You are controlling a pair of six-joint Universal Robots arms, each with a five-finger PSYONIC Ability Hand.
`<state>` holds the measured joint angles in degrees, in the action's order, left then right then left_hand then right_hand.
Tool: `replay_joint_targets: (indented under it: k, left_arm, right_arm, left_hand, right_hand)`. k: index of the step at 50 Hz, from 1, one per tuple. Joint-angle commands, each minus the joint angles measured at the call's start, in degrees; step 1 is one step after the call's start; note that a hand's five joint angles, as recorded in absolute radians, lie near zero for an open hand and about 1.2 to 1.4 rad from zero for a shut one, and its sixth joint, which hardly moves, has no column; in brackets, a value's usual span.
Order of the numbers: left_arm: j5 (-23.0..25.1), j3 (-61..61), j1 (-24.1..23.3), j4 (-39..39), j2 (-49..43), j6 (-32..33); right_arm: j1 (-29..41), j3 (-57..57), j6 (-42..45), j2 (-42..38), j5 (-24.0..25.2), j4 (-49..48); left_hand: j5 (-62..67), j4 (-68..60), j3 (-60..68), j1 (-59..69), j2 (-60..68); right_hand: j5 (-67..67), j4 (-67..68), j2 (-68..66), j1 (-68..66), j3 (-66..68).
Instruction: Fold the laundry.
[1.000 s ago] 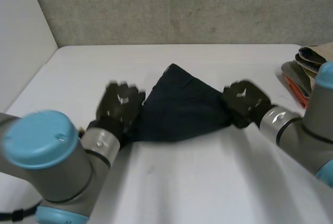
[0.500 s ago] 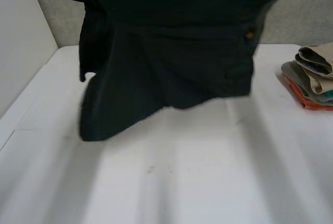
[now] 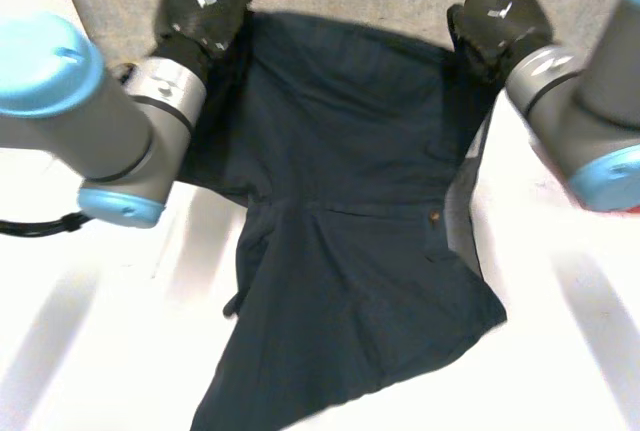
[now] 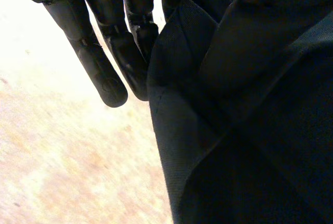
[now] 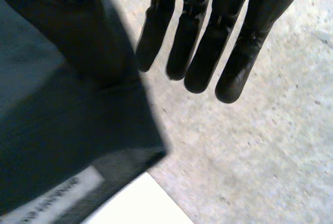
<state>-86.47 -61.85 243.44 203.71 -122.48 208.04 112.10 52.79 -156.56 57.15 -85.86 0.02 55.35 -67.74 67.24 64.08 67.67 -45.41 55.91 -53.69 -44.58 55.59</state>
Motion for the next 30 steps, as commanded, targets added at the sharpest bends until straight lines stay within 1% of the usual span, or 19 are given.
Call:
replay_joint_targets:
  k: [1, 2, 3, 7, 9, 11, 12, 15, 16, 17, 20, 22, 23, 25, 28, 30]
  left_arm:
    - [0.43, 17.62, 1.78, 0.29, -15.59, -0.18]
    - [-0.10, 19.20, 1.86, 0.37, -16.12, -0.35]
    - [-0.45, 19.39, 1.87, 0.46, -16.13, -0.53]
    - [-1.94, 18.17, 1.16, 0.73, -14.99, -3.33]
    - [-2.21, 16.07, 1.16, 0.46, -13.15, -4.48]
    - [-2.30, 11.15, 1.25, 0.46, -9.02, -5.89]
    - [-2.30, 9.22, 1.25, 0.46, -7.44, -6.24]
    - [-2.39, 0.78, 1.08, 0.11, -1.20, -7.38]
    - [-2.39, -1.24, 0.99, -0.06, 0.29, -7.47]
    - [-2.30, -5.52, 0.81, -0.50, 3.44, -7.91]
    - [-2.30, -12.40, 0.37, -2.26, 8.64, -8.70]
    - [-2.30, -18.99, -0.15, -5.24, 13.56, -9.67]
    - [-2.30, -21.01, -0.33, -6.47, 15.06, -10.02]
    - [-2.12, -26.54, -1.03, -10.50, 19.27, -11.24]
    - [-2.04, -31.83, -1.65, -14.73, 23.06, -12.57]
    - [-1.95, -36.40, -2.00, -18.77, 26.40, -13.80]
  right_arm:
    - [0.93, -1.37, 1.43, -10.56, -9.94, -19.61]
    - [1.02, -1.20, 1.69, -10.82, -10.55, -20.67]
    - [1.11, -1.02, 1.87, -10.83, -10.91, -21.46]
    - [1.19, 0.73, 1.78, -7.85, -10.21, -21.65]
    - [1.11, 3.80, 1.43, -4.60, -8.72, -21.38]
    - [0.93, 6.17, 1.43, -2.14, -7.31, -21.03]
    - [0.93, 8.71, 1.52, 0.22, -5.48, -20.25]
    - [0.76, 12.76, 1.43, 3.58, -1.70, -17.70]
    - [0.58, 15.30, 1.52, 5.68, 0.93, -14.91]
    - [0.58, 16.46, 1.69, 6.74, 2.26, -13.31]
    - [-0.12, 20.41, 1.78, 10.00, 6.57, -5.76]
    - [-0.56, 22.09, 1.87, 11.14, 8.59, -1.89]
    - [-1.43, 23.57, 2.22, 12.19, 10.08, 2.13]
    - [-2.49, 25.25, 2.92, 13.25, 11.58, 5.93]
    - [-5.04, 29.20, 6.78, 15.19, 14.92, 12.53]
    - [-6.36, 31.57, 10.37, 15.36, 16.86, 14.82]
  left_hand:
    - [-55.35, 57.74, -57.24, -54.08, -57.67]
    - [-52.68, 55.06, -54.57, -51.41, -55.00]
    - [-55.35, 57.74, -57.24, -54.08, -57.67]
    - [-55.35, 57.74, -57.24, -54.08, -57.67]
    - [-55.35, 57.74, -57.24, -54.08, -57.67]
    - [-55.35, 57.74, -57.24, -54.08, -57.67]
    - [-55.35, 57.74, -57.24, -54.08, -57.67]
    - [-55.35, 57.74, -57.24, -54.08, -57.67]
    - [-55.31, 57.69, -57.20, -54.04, -57.63]
    - [-54.98, 57.36, -56.86, -53.70, -57.29]
    - [-52.96, 55.34, -54.85, -51.69, -55.28]
    - [-52.62, 55.00, -54.51, -51.35, -54.94]
    - [-51.78, 54.17, -53.67, -50.51, -54.10]
    - [-46.26, 48.64, -48.15, -44.99, -48.58]
    - [-43.54, 45.92, -45.43, -42.27, -45.86]
    - [-36.67, 39.05, -38.55, -35.40, -38.98]
  right_hand:
    - [45.41, -45.91, 43.69, 34.58, -45.59]
    - [45.41, -45.91, 43.69, 34.58, -45.59]
    - [45.41, -45.91, 43.69, 34.58, -45.59]
    - [45.41, -45.91, 43.69, 34.58, -45.59]
    - [45.41, -45.91, 43.69, 34.58, -45.59]
    - [45.41, -45.91, 43.69, 34.58, -45.59]
    - [45.41, -45.91, 43.69, 34.58, -45.59]
    - [45.41, -45.91, 43.69, 34.58, -45.59]
    - [45.41, -45.91, 43.69, 34.58, -45.59]
    - [45.41, -45.91, 43.69, 34.58, -45.59]
    - [45.41, -45.91, 43.69, 34.58, -45.59]
    - [45.41, -45.91, 43.69, 34.58, -45.59]
    - [45.41, -45.91, 43.69, 34.58, -45.59]
    - [45.41, -45.91, 43.69, 34.58, -45.59]
    - [45.41, -45.91, 43.69, 34.58, -45.59]
    - [41.49, -41.99, 39.77, 30.66, -41.67]
